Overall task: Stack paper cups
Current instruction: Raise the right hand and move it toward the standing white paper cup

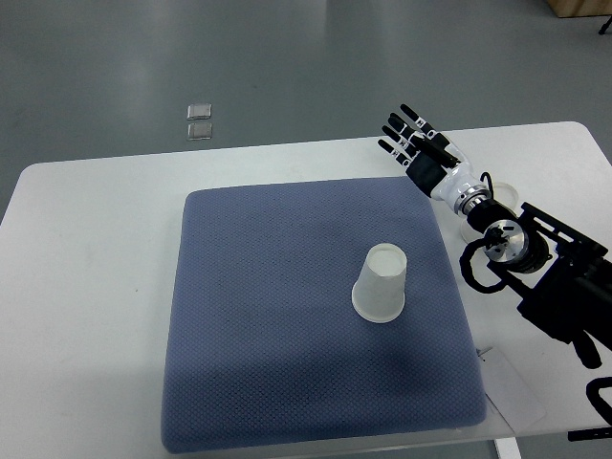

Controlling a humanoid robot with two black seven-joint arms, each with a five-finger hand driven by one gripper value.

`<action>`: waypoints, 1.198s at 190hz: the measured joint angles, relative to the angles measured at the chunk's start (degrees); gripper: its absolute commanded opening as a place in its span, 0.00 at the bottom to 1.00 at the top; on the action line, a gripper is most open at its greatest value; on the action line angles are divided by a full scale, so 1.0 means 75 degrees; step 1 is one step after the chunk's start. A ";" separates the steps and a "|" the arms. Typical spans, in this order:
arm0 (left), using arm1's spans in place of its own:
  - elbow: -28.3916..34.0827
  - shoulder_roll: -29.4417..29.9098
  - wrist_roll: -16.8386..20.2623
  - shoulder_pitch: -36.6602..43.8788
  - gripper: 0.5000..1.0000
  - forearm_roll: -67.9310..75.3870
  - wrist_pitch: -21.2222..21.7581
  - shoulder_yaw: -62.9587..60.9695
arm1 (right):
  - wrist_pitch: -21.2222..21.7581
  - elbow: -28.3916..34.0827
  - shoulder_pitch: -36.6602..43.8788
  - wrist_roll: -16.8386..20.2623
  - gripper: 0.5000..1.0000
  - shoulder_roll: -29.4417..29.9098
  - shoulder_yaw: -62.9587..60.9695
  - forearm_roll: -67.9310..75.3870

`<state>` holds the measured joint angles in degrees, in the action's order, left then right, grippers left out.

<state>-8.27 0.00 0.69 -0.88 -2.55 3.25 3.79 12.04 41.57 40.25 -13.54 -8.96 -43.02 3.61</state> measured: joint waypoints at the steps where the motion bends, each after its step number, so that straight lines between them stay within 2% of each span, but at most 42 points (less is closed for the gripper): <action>1: 0.0000 0.0000 0.0000 0.0000 1.00 0.0000 0.0000 0.0000 | 0.0000 0.0000 0.0000 0.0000 0.83 0.0000 0.0000 0.0000; 173: 0.0024 0.0000 0.0002 -0.0012 1.00 0.0001 0.0000 -0.0002 | 0.0025 0.0024 0.0081 0.0066 0.83 -0.0039 0.0108 -0.0053; 228: 0.0032 0.0000 0.0002 -0.0013 1.00 0.0000 0.0000 -0.0003 | 0.0123 0.0047 0.0228 0.0099 0.83 -0.0162 0.0126 -0.0819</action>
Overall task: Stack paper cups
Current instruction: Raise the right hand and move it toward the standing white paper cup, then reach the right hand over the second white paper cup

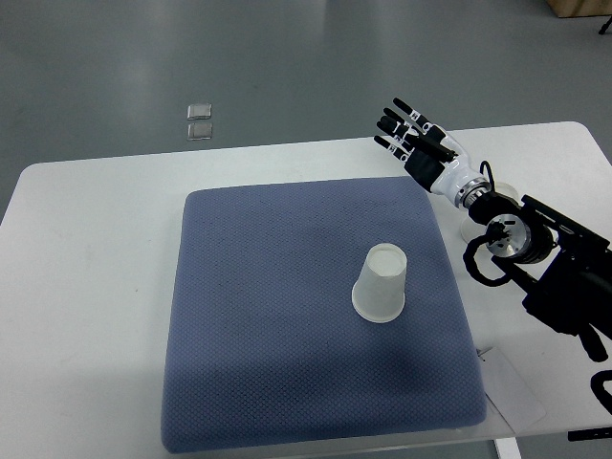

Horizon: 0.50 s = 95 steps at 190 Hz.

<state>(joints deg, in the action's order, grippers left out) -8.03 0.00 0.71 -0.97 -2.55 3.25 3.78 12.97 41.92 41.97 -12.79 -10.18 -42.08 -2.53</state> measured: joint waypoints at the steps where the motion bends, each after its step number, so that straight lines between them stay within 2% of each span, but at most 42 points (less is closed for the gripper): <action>1: 0.0000 0.0000 0.0000 0.0000 1.00 0.0000 0.0000 0.0000 | 0.0001 0.0000 0.0009 0.0001 0.83 -0.0008 0.0007 -0.0034; 52: -0.0006 0.0000 0.0000 0.0000 1.00 0.0000 0.0000 0.0000 | 0.0064 0.0010 0.0283 0.0007 0.83 -0.0441 0.0613 -0.0797; 95: -0.0006 0.0000 0.0000 0.0001 1.00 0.0000 0.0000 -0.0007 | 0.0149 0.0014 0.0995 0.0007 0.83 -0.0906 0.1835 -0.0934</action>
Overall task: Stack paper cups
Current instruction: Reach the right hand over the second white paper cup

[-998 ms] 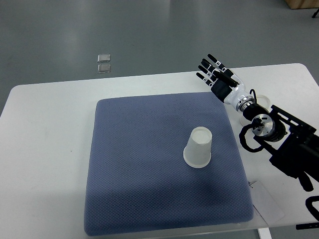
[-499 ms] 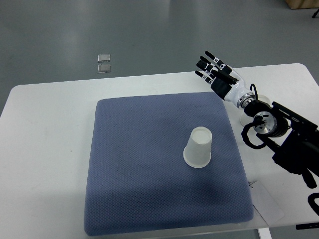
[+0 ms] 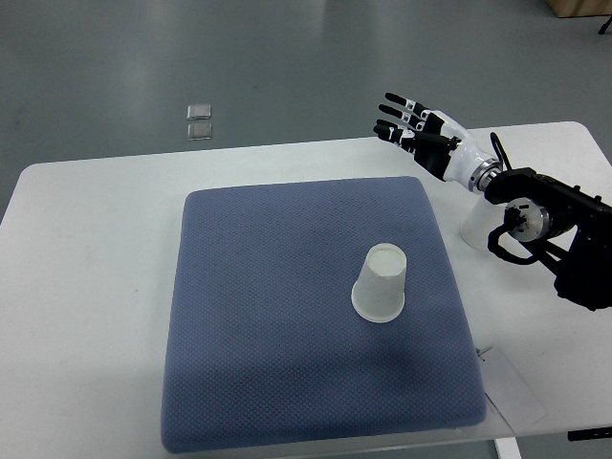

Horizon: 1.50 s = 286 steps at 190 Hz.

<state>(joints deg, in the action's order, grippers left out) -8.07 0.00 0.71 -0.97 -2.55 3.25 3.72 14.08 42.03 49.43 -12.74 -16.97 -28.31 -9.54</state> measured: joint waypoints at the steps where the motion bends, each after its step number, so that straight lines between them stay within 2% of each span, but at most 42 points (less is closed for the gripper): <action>1: 0.0000 0.0000 0.0000 0.0000 1.00 0.0000 0.0000 0.0000 | 0.0000 0.0000 0.0021 0.0000 0.83 -0.0011 0.0034 -0.0007; 45: 0.0008 0.0000 0.0000 -0.0001 1.00 0.0000 0.0000 -0.0004 | 0.0008 0.0000 0.0988 0.0001 0.83 -0.0489 0.1584 -0.0202; 131: 0.0010 0.0000 -0.0002 -0.0002 1.00 0.0000 0.0000 -0.0004 | 0.0025 -0.0002 0.2669 0.0066 0.83 -0.0874 0.4783 -0.1558; 163: 0.0010 0.0000 -0.0003 0.0000 1.00 0.0000 0.0000 -0.0004 | 0.0251 -0.0002 0.3476 0.0315 0.83 -0.0946 0.6059 -0.1999; 209: 0.0009 0.0000 -0.0002 -0.0001 1.00 0.0000 0.0000 -0.0004 | 0.0666 0.0062 0.4550 0.0405 0.83 -0.0968 0.8000 -0.3152; 286: 0.0009 0.0000 -0.0002 0.0000 1.00 0.0000 0.0000 -0.0004 | 0.1246 0.0819 0.5682 0.1320 0.83 -0.1378 0.9328 -0.4458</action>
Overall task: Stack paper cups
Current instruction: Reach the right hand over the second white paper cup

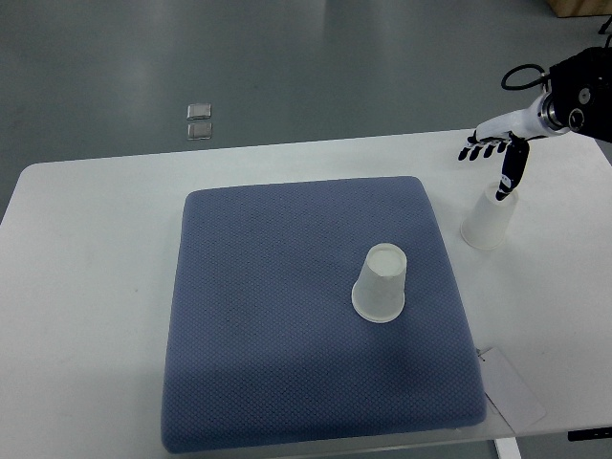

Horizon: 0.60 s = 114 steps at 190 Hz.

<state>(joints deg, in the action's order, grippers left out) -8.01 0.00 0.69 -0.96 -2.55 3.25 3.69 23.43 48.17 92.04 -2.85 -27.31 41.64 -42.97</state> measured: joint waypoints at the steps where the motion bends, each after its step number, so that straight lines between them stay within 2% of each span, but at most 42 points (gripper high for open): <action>1: 0.0000 0.0000 0.0000 0.0000 1.00 0.0000 0.0000 0.0000 | 0.0008 0.0008 0.0017 0.0008 0.83 -0.0003 0.0010 -0.0004; 55: 0.0000 0.0000 0.0003 -0.0001 1.00 0.0000 0.0000 0.0000 | 0.0184 0.0298 0.0521 0.0232 0.83 -0.0092 0.0448 -0.0441; 114: 0.0001 0.0000 0.0002 -0.0001 1.00 0.0000 0.0000 0.0000 | -0.0255 0.0293 0.0234 0.0244 0.83 -0.0001 0.0416 -0.0502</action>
<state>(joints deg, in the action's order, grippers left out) -8.00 0.00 0.71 -0.97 -2.55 3.25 3.69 21.52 50.37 93.80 -1.02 -27.32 44.76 -46.74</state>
